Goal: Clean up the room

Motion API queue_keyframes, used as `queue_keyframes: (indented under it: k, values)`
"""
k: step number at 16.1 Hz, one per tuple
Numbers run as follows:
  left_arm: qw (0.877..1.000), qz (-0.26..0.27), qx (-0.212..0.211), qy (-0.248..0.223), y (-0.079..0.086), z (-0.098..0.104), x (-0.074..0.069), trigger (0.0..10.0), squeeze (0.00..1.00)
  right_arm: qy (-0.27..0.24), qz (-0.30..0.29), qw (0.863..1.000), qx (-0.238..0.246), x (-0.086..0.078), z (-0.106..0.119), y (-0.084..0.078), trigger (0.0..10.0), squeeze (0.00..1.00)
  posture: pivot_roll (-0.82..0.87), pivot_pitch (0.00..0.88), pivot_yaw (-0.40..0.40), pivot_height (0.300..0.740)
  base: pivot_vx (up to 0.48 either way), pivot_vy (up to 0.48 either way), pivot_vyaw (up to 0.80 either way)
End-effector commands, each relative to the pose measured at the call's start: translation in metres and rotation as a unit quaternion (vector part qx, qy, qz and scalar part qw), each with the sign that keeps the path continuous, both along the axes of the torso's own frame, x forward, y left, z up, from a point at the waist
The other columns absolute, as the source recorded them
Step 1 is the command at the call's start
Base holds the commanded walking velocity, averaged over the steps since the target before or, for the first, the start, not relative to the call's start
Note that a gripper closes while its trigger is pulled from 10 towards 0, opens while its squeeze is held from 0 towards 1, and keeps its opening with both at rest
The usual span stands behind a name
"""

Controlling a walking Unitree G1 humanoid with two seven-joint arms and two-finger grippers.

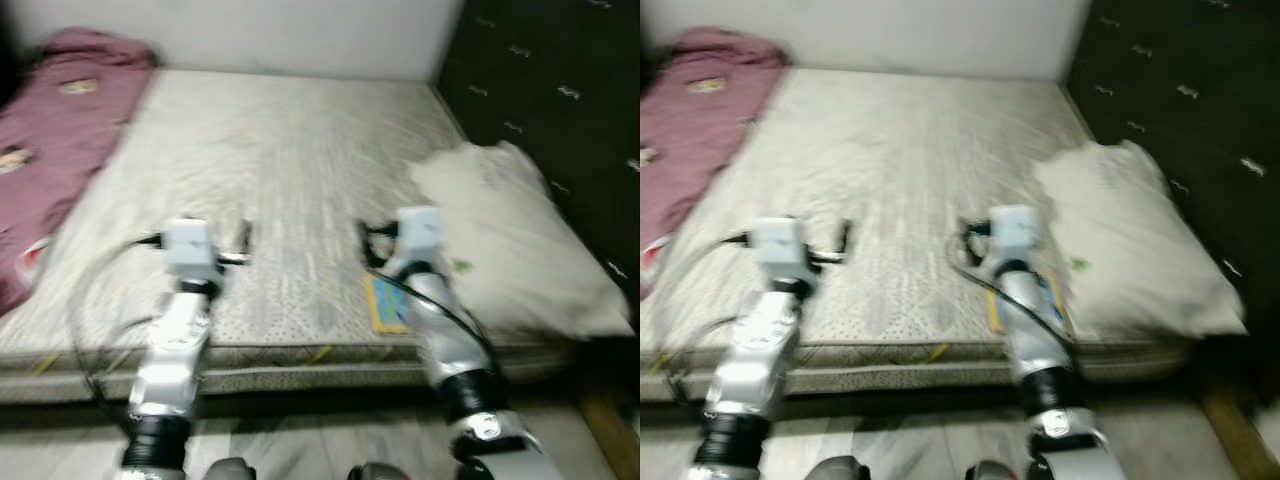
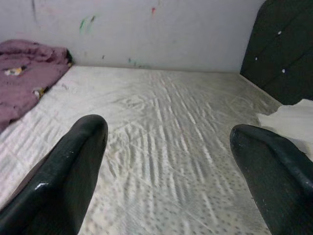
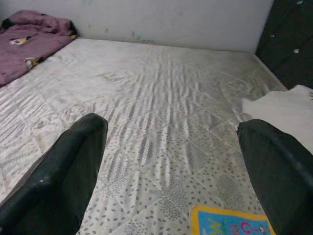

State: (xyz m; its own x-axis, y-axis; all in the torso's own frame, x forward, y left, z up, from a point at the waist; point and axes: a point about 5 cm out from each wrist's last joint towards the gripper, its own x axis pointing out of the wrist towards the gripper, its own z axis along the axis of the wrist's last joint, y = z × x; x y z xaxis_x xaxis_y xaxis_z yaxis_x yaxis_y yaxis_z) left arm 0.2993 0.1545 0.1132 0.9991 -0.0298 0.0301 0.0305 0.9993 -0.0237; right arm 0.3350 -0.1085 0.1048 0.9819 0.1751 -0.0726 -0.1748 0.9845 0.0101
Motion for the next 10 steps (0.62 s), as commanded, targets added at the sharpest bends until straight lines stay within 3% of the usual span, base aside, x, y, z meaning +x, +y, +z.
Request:
queue_keyframes:
  k: [1, 5, 10]
  values:
    - [1.000, -0.013, -0.008, -0.003, -0.0108, 0.0031, 0.0022, 10.0, 0.00, -0.001, -0.018, 1.000, -0.008, 0.0021, 0.0011, -0.0136, 10.0, 0.00, 0.10, 0.000, -0.047, 0.740, 0.000, 0.480, -0.43]
    - [1.000, -0.014, -0.006, -0.004, -0.0113, 0.0035, 0.0031, 10.0, 0.00, -0.002, -0.018, 1.000, -0.009, 0.0029, 0.0013, -0.0137, 10.0, 0.00, 0.10, 0.000, -0.047, 0.740, 0.000, 0.480, 0.00]
    - [1.000, -0.021, -0.006, -0.020, -0.0129, 0.0074, 0.0022, 10.0, 0.00, -0.001, -0.016, 1.000, -0.012, 0.0032, 0.0007, -0.0136, 10.0, 0.00, 0.10, 0.000, -0.047, 0.740, 0.000, 0.000, 0.00]
